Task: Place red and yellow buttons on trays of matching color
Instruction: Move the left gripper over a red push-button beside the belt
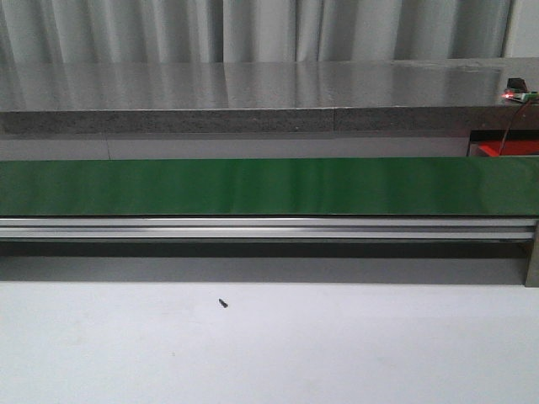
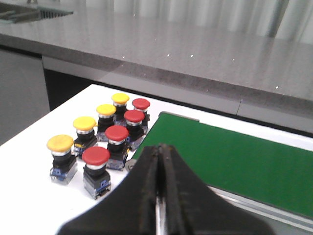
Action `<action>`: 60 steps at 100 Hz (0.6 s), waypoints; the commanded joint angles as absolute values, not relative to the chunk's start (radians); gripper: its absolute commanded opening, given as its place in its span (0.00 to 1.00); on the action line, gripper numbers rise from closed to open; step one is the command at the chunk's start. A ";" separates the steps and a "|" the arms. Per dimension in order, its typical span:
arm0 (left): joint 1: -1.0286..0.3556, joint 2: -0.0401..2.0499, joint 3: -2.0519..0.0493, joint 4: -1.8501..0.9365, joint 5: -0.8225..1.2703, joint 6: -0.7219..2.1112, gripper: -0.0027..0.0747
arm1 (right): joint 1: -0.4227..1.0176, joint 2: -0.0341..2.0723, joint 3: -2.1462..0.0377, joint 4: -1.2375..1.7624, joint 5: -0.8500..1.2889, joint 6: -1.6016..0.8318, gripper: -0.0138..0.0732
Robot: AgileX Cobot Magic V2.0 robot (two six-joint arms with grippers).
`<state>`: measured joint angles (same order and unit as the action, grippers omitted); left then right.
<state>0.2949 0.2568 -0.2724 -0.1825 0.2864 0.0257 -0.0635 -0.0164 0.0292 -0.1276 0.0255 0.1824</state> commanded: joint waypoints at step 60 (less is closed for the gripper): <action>0.430 0.892 -0.650 -0.194 0.487 0.014 0.13 | -0.066 -0.029 0.011 -0.141 -0.045 0.176 0.04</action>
